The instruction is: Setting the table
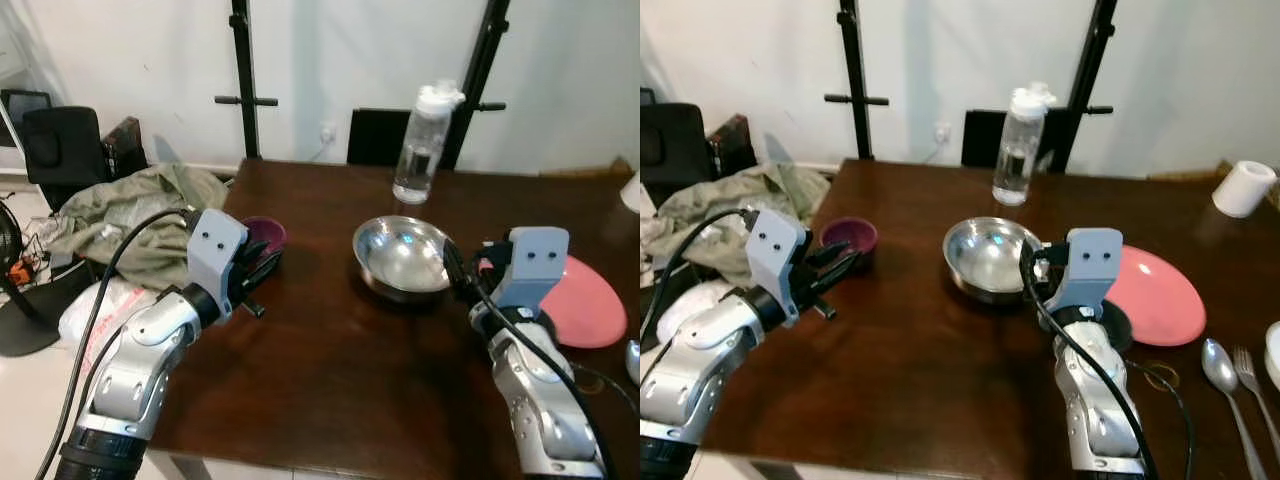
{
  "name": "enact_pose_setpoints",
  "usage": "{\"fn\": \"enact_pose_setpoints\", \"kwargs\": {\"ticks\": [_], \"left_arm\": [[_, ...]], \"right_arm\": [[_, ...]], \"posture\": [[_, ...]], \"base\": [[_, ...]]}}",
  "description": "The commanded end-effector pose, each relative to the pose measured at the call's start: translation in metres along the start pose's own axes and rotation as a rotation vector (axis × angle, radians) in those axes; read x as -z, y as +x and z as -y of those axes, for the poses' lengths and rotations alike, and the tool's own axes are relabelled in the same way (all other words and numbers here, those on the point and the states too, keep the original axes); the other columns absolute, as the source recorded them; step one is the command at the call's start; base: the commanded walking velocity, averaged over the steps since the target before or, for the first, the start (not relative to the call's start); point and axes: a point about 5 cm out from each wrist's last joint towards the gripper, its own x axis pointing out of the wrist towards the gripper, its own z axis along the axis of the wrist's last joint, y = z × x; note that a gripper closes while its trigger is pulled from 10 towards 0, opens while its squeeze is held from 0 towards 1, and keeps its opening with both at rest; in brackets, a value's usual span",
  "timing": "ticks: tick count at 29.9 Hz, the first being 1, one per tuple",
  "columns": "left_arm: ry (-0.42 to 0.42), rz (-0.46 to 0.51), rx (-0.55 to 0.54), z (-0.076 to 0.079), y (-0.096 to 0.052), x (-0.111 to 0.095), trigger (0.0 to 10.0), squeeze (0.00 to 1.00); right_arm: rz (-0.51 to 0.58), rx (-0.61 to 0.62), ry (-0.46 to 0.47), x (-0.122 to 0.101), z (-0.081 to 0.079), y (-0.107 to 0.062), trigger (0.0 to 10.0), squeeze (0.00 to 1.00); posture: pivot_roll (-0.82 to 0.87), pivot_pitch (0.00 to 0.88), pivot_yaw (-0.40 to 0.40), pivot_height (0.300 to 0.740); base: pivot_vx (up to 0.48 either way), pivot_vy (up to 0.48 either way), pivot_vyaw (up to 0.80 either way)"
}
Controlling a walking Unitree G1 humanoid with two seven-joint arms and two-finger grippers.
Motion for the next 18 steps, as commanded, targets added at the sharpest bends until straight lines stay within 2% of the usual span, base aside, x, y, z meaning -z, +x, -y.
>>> {"fn": "enact_pose_setpoints", "kwargs": {"ticks": [1, 9, 16, 18], "left_arm": [[-0.02, -0.011, 0.023, 0.004, 0.0, 0.003, 10.0, 0.0], [-0.036, 0.012, 0.102, 0.014, -0.002, -0.002, 10.0, 0.0], [-0.037, 0.013, 0.133, 0.016, -0.002, -0.003, 10.0, 0.0], [-0.033, 0.009, 0.135, 0.015, -0.003, -0.003, 10.0, 0.0]], "right_arm": [[-0.018, 0.025, -0.001, 0.005, 0.005, -0.003, 10.0, 0.0], [-0.021, 0.046, -0.011, 0.007, 0.009, -0.004, 10.0, 0.0], [-0.066, 0.049, -0.079, 0.012, 0.011, -0.003, 10.0, 0.0], [-0.08, 0.066, -0.116, 0.013, 0.017, -0.003, 10.0, 0.0]], "posture": [[0.05, 0.088, 0.082, 0.74], [0.06, 0.086, 0.083, 0.74], [0.05, 0.088, 0.082, 0.74], [0.06, 0.095, 0.083, 0.74]], "base": [[0.0, 0.0, 0.0], [0.0, 0.0, 0.0], [0.0, 0.0, 0.0], [0.0, 0.0, 0.0]]}}
